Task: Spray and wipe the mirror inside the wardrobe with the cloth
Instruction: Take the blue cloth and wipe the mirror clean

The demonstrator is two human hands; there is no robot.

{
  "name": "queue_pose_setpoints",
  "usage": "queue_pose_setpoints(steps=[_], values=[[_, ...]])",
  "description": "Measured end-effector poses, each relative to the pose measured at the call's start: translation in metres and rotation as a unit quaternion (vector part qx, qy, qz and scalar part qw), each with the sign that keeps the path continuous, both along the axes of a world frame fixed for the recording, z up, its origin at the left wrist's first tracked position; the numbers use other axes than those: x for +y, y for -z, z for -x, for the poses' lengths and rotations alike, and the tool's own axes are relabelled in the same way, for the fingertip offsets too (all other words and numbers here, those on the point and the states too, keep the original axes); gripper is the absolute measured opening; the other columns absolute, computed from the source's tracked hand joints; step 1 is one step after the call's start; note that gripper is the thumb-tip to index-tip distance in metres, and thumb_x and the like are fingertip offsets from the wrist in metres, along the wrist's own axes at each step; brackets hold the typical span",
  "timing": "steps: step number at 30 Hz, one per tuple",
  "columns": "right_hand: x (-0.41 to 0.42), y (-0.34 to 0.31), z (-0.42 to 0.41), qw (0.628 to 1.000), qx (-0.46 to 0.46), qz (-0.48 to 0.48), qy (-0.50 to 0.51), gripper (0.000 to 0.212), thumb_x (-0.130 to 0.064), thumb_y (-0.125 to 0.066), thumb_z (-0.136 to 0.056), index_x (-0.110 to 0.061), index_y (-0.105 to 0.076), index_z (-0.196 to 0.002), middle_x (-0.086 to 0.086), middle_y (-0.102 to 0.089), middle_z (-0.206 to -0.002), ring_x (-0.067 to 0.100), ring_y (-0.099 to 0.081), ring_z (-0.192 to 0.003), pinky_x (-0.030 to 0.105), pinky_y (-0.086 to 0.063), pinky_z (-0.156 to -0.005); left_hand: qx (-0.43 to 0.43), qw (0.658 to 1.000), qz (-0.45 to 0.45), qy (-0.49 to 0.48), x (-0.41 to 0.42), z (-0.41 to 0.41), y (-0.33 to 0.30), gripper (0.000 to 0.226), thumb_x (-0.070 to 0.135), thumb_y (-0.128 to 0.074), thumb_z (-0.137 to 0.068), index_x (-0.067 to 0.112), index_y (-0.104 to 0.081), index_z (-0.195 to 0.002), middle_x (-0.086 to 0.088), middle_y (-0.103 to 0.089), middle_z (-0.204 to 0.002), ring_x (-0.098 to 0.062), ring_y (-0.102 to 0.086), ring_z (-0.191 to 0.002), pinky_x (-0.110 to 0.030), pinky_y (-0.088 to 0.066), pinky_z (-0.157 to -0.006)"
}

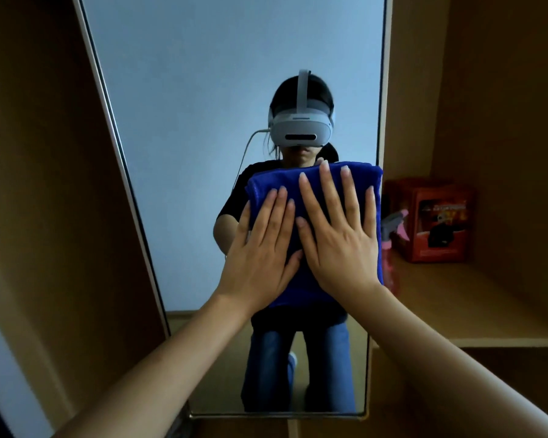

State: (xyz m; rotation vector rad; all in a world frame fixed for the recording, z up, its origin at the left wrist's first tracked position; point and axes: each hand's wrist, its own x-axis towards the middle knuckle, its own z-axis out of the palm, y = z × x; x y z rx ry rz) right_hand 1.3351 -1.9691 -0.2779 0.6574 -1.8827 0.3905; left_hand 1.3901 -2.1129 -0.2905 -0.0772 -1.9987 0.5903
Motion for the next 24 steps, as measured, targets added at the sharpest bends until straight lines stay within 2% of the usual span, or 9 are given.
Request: queue_pose_setpoints(steps=[5, 13, 24], values=[[0.002, -0.086, 0.001, 1.0, -0.01, -0.005, -0.008, 0.057, -0.04, -0.029, -0.104, -0.029, -0.008, -0.156, -0.001, -0.001, -0.164, 0.018, 0.01, -0.15, 0.043, 0.011, -0.121, -0.006, 1.0, 0.003, -0.019, 0.003, -0.003, -0.087, 0.068, 0.044, -0.018, -0.101, -0.003, -0.005, -0.15, -0.021, -0.005, -0.158, -0.029, -0.001, -0.148, -0.052, -0.017, -0.118], [0.004, -0.216, 0.004, 1.0, 0.011, -0.013, -0.014, 0.057, -0.04, -0.029, -0.104, -0.026, -0.015, -0.157, 0.001, -0.007, -0.164, 0.021, 0.003, -0.151, 0.044, 0.007, -0.122, -0.006, 0.999, -0.001, -0.043, 0.009, -0.006, -0.216, 0.069, 0.045, -0.016, -0.101, -0.003, -0.005, -0.15, -0.021, -0.005, -0.158, -0.031, -0.001, -0.148, -0.051, -0.023, -0.117], [0.004, -0.363, 0.007, 0.998, 0.039, -0.001, -0.047, 0.055, -0.04, -0.025, -0.105, -0.027, -0.011, -0.157, -0.001, -0.006, -0.165, 0.02, 0.003, -0.152, 0.043, 0.007, -0.121, 0.032, 0.998, 0.009, -0.062, 0.013, -0.005, -0.361, 0.069, 0.046, -0.015, -0.102, -0.004, -0.006, -0.149, -0.022, -0.006, -0.159, -0.031, -0.004, -0.149, -0.049, -0.017, -0.119]])
